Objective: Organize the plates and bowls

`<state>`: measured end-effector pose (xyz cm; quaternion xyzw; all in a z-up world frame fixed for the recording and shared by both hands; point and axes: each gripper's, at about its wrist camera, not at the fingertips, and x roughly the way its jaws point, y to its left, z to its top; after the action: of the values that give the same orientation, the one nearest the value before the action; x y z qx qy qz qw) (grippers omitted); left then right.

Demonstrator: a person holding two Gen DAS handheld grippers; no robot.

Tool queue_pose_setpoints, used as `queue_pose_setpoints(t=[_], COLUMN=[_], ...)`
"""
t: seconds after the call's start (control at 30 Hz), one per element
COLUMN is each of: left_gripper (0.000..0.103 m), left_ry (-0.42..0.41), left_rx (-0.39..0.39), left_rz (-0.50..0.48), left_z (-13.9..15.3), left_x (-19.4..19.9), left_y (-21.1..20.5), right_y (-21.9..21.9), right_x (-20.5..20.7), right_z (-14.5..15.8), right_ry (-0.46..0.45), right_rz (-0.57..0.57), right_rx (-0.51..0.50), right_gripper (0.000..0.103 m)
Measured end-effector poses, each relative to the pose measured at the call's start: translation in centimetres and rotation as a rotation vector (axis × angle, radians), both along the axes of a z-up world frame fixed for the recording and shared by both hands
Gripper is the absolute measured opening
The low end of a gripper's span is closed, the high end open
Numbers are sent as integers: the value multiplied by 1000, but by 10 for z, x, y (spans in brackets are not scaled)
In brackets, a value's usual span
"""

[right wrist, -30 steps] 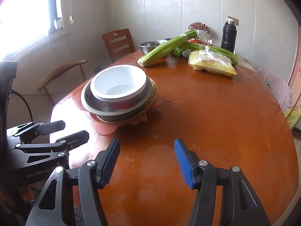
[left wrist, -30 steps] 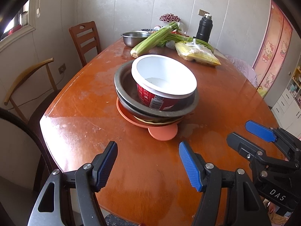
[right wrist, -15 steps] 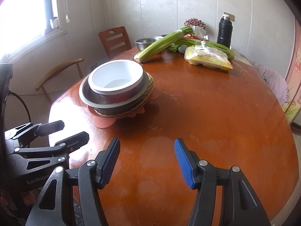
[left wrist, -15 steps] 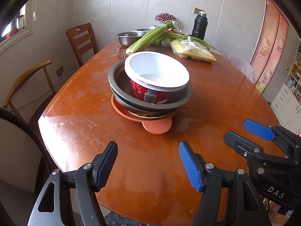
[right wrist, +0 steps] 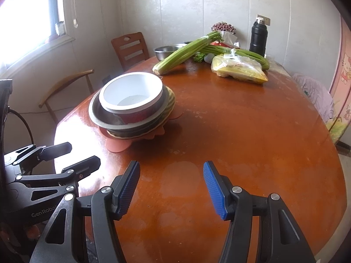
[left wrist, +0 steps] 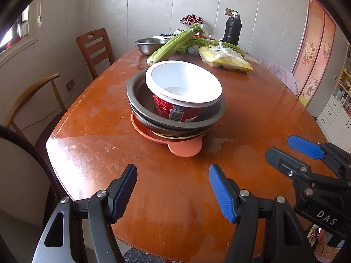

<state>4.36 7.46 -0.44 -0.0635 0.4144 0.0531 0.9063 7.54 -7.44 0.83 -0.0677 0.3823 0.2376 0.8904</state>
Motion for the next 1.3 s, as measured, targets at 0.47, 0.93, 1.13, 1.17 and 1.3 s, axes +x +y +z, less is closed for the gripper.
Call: queue_pose_setpoints(t=[0.47,0.93,1.13,1.17,1.3], left_gripper=[67,67,67,67,67], left_ry=[-10,-18,-15,-15,-9], left_rx=[5,10,12,12,12], left_rz=[0,8,11,13,15], left_z=[4,7,7,7,5], left_x=[-3,-9,-8,-8,-5], left_y=[-1,0,0,0,2], right_y=[-4,-5,-6,-7,-8], right_x=[-7,-14,-14,-14,-11], right_z=[3,4,4,3,0], right_ry=[-13,-31,-29,-27,-19], right_rz=[-5,-6,-7,-6,-10], right_rx=[-3,-13,-17,-17,-16], right_gripper=[62,62,62,62,62])
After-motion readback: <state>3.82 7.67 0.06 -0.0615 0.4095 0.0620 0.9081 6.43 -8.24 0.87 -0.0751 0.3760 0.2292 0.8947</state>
